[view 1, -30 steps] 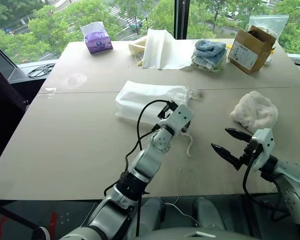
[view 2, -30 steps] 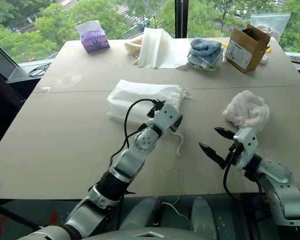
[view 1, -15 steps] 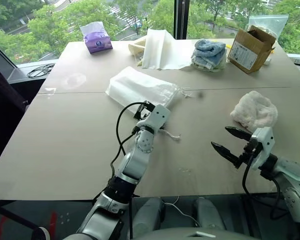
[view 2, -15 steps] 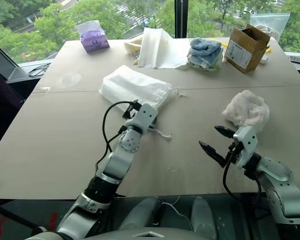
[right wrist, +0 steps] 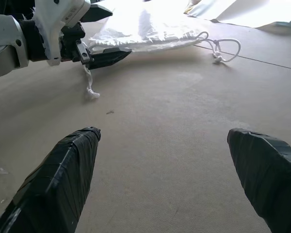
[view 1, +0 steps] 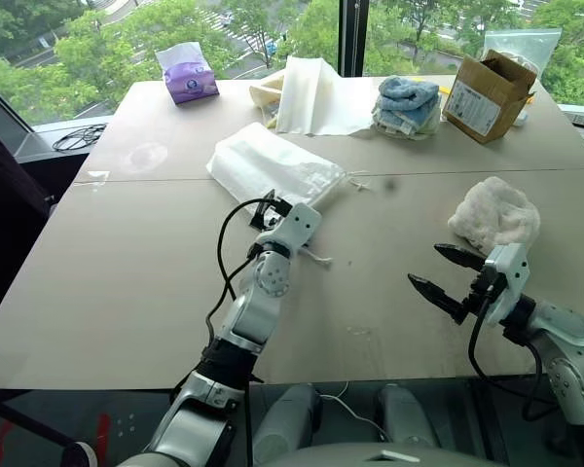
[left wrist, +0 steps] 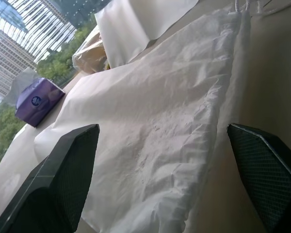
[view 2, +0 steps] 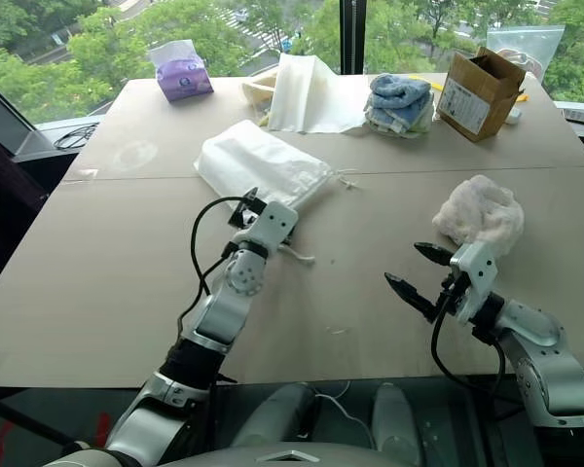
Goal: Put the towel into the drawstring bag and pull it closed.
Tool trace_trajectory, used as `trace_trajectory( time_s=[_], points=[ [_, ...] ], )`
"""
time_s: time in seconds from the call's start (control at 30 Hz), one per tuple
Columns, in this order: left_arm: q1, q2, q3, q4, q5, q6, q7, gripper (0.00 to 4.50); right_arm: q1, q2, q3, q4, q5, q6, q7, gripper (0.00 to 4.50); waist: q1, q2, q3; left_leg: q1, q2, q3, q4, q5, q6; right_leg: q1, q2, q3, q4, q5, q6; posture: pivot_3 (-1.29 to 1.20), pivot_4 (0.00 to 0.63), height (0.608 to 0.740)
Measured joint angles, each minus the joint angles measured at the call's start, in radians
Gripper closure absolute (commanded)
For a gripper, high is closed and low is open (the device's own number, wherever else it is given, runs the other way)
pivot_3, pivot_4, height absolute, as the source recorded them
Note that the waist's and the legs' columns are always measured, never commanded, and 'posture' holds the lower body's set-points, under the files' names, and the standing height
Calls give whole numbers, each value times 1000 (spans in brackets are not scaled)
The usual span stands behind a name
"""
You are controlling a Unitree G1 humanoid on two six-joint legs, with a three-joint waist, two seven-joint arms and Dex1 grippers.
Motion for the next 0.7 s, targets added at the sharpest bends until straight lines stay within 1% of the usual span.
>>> trace_trajectory(
  time_s=[0.23, 0.53, 0.7],
  points=[
    [-19, 8, 5, 29, 13, -7, 5, 127, 8, 0, 0, 0, -2, 0, 0, 9, 0, 0, 0, 0, 0, 0, 1, 0, 0, 0, 0, 0, 1, 0, 0, 0, 150, 740],
    [-37, 8, 35, 62, 70, 28, 79, 127, 18, 0, 0, 0, -4, 0, -1, 9, 0, 0, 0, 0, 0, 0, 2, 0, 0, 0, 0, 0, 1, 0, 0, 0, 150, 740],
    [-65, 7, 39, 97, 69, 29, 68, 127, 18, 0, 0, 0, -4, -1, 0, 9, 0, 0, 0, 0, 0, 0, 2, 0, 0, 0, 0, 0, 2, 0, 0, 0, 150, 740]
  ],
)
